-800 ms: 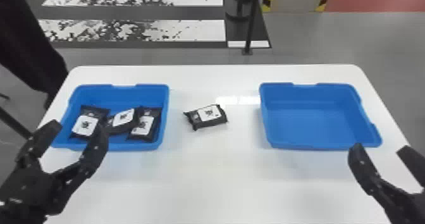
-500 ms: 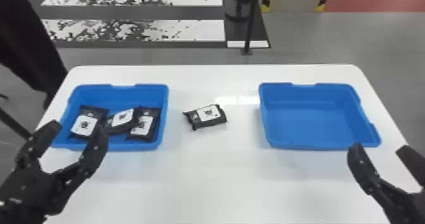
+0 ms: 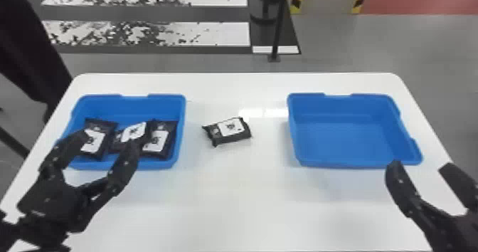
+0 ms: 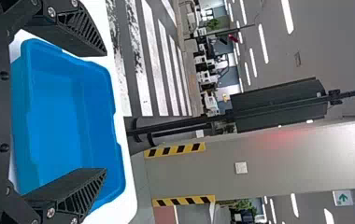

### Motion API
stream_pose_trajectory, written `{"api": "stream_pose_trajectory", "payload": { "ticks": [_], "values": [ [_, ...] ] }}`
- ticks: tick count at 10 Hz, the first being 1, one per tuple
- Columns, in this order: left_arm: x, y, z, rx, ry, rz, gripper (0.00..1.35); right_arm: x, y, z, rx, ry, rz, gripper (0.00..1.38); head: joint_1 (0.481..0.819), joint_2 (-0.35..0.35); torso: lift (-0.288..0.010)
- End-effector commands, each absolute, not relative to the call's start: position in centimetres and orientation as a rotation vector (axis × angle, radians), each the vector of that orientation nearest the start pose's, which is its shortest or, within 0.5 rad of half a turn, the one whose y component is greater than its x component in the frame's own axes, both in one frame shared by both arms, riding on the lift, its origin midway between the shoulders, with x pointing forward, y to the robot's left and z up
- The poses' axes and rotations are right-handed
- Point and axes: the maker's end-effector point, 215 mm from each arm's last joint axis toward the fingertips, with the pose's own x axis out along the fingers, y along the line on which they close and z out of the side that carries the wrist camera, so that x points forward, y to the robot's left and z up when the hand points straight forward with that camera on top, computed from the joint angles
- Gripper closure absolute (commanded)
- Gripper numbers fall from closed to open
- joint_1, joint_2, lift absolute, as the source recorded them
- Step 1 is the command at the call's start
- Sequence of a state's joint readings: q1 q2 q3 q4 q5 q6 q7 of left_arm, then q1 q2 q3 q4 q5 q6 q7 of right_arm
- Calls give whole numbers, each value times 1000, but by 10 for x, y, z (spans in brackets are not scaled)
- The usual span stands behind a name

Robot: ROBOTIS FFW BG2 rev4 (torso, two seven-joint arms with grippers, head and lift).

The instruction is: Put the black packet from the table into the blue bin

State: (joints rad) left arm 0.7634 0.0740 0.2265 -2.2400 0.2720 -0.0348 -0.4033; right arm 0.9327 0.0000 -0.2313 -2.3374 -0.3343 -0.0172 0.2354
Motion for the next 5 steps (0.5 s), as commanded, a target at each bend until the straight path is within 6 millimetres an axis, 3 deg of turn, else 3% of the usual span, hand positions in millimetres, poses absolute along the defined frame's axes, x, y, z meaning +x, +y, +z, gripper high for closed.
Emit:
{"api": "stream_pose_trajectory", "payload": {
  "ticks": [1,2,5],
  "values": [
    [382,221,-322,-69,46,-355,162,324,-287,-321,170,98,55,133,695,-34,-110],
    [399,198,-330,-45,65,-417,165,324,-287,-321,168,98,55,133,695,-77,-110],
    [446,155,-370,60,163,-554,160,324,-287,-324,164,104,53,133,695,-174,-110]
  ]
}}
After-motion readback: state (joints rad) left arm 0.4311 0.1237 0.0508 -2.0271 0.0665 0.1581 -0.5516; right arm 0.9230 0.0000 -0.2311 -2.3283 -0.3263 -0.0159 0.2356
